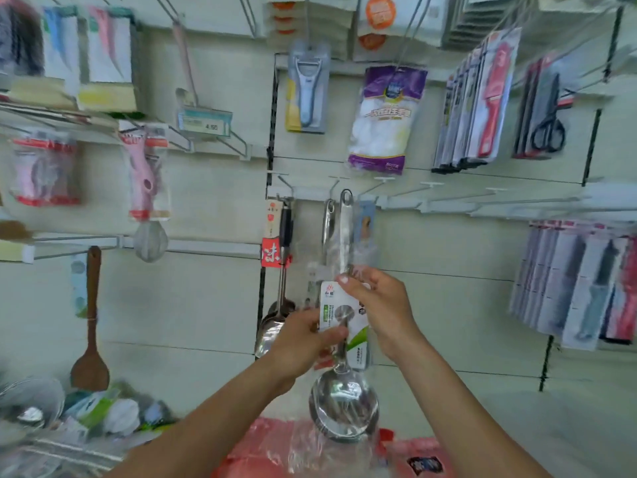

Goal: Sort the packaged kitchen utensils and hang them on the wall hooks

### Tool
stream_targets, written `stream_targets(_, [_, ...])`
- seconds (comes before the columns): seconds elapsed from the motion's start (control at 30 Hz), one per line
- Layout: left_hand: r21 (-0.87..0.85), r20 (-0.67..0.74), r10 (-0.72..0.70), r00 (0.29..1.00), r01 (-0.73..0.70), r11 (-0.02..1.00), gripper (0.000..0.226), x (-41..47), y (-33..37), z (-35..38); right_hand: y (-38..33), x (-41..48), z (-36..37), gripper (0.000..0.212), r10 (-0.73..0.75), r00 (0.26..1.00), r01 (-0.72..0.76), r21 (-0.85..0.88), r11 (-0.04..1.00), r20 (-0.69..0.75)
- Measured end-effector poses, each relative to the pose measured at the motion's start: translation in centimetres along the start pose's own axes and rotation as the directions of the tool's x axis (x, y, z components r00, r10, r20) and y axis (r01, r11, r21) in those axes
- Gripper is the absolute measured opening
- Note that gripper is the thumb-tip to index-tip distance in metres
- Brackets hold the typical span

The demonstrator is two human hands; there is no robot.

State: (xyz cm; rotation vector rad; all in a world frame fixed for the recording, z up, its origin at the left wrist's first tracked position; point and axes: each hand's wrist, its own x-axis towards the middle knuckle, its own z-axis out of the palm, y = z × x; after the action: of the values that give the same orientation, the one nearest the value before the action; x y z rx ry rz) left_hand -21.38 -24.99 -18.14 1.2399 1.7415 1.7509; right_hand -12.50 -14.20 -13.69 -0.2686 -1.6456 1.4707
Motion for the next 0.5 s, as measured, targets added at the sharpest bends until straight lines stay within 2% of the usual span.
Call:
stream_targets(0.23, [-0.002,0.092,0.001,0.996,-0.001,1.000,0.011,4.7,0.2,6.4,0.5,2.2,-7.1,0.012,-0.023,0.990,0.021,-0.019,1.000,-0.137])
stream_targets(0.5, [-0.040,0.121,-0.021,0.992,0.026,0.999,0.013,7.7,-0.3,9.8,1.5,4.6,-10.8,0.009,-0.034,0.983,0.030,-0.026,0.999,-0.181])
